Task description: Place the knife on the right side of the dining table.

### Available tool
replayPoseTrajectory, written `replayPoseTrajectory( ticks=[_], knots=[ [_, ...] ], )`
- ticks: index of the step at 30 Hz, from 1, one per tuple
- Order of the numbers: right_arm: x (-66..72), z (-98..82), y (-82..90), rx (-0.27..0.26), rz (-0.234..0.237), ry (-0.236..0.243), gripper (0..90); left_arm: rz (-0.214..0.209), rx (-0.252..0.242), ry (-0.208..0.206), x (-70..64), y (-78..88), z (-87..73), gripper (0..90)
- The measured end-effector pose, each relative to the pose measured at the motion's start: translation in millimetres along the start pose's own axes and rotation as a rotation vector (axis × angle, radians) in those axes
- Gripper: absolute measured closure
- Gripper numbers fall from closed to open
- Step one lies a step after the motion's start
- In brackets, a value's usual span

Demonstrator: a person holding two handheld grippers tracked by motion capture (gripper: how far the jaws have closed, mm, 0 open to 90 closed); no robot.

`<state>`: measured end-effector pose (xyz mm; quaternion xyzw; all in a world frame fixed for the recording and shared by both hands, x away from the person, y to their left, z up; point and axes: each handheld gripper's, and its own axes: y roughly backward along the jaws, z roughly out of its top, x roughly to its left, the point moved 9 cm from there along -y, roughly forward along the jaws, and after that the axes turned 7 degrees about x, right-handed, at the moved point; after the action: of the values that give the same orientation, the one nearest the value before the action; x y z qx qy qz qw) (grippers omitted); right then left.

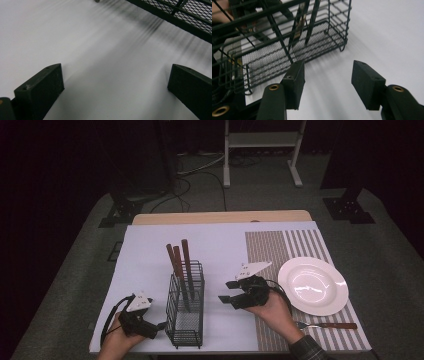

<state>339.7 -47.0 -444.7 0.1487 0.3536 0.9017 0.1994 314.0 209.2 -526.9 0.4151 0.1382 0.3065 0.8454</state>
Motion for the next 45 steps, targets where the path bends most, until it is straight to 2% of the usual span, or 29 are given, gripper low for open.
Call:
replayPoseTrajectory(
  ticks=[10,23,33,45],
  knots=[
    [-4.2,29.6,18.8,-0.066,-0.005,0.011,47.5,0.001,-0.001,0.0,0.1,-0.1,0.1,0.0],
    [-5.6,64.1,27.1,-0.134,0.013,0.02,48.5,0.002,-0.001,-0.001,0.3,-0.1,0.1,0.0],
    [-5.1,94.0,25.4,-0.186,0.03,0.021,47.6,0.0,0.0,-0.002,0.3,0.1,0.0,0.0],
    [-8.0,123.7,11.4,-0.206,0.061,0.012,45.1,0.001,-0.004,0.0,0.2,-0.2,0.3,0.0]
  ],
)
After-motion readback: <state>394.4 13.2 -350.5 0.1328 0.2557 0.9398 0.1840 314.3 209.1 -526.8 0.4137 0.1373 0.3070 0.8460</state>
